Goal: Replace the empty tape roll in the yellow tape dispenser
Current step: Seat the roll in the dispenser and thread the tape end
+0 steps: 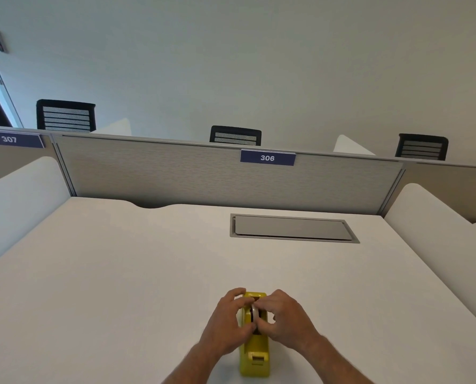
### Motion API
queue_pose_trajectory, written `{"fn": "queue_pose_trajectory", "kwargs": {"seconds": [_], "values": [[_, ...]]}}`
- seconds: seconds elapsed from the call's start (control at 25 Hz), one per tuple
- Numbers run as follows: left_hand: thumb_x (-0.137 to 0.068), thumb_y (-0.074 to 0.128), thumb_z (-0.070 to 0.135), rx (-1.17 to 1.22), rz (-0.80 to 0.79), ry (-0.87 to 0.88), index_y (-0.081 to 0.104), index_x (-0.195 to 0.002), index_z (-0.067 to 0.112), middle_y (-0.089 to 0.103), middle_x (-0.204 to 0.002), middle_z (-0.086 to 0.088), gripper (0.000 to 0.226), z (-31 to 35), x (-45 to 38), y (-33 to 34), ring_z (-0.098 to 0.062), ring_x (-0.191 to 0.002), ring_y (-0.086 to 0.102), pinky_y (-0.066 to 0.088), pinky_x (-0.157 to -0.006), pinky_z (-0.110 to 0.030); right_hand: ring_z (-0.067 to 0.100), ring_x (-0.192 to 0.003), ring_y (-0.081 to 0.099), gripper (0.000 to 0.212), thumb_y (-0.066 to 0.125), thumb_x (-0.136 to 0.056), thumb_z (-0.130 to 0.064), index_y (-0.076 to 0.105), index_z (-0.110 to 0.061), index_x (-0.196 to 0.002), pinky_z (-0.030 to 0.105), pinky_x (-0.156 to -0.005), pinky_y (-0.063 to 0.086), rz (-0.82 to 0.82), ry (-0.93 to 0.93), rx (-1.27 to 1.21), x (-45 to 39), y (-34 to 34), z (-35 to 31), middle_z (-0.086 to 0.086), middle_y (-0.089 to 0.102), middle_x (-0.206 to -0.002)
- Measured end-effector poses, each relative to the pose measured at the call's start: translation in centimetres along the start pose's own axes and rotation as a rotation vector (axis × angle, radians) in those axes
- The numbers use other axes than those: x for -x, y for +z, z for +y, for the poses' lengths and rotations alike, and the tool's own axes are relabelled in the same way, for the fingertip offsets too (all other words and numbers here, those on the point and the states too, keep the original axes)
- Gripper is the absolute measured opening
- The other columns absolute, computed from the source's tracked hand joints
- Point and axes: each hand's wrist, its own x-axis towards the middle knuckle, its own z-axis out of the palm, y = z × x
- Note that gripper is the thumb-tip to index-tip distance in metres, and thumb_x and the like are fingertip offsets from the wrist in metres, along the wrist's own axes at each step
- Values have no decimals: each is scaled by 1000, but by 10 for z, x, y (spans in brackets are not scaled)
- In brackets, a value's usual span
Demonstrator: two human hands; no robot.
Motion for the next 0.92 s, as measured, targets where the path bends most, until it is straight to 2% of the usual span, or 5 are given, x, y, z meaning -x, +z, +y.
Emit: {"fn": "queue_pose_trajectory", "kwargs": {"seconds": [0.2, 0.32, 0.56, 0.76, 0.92], "values": [[-69, 70, 58, 13, 11, 13, 60, -123, 40, 42, -147, 17, 58, -2, 0, 0, -3, -126, 44, 43, -105, -24, 11, -82, 56, 20, 58, -88, -33, 76, -26, -91, 32, -69, 53, -12, -22, -13, -6, -1, 2, -13, 76, -87], [-69, 72, 55, 30, 9, 6, 62, -121, 39, 42, -144, 17, 55, -1, -1, 0, -2, -123, 45, 43, -101, -21, 10, -81, 56, 19, 61, -85, -37, 76, -27, -91, 31, -70, 53, -13, -23, -35, -6, -3, 5, -13, 76, -87], [-67, 76, 48, 40, -9, -1, 61, -115, 44, 42, -142, 16, 51, 3, 0, -2, -7, -124, 48, 45, -99, -20, 6, -93, 53, 42, 60, -78, -52, 67, -35, -116, 24, -74, 53, -99, -53, 72, -5, -4, 6, -18, 71, -106], [-72, 77, 46, 10, -11, 0, 60, -121, 38, 41, -147, 13, 52, 6, 0, -4, -8, -124, 47, 47, -103, -26, 8, -85, 53, 28, 56, -86, -45, 73, -34, -105, 28, -68, 53, -62, -38, 4, -5, -6, 4, -17, 74, -98], [-75, 77, 45, -18, -12, 11, 60, -124, 35, 39, -149, 11, 53, 8, 0, -5, -10, -127, 47, 47, -106, -28, 8, -88, 57, 35, 49, -88, -47, 77, -30, -100, 30, -72, 54, -61, -10, -26, -7, -8, 5, -15, 77, -99]]}}
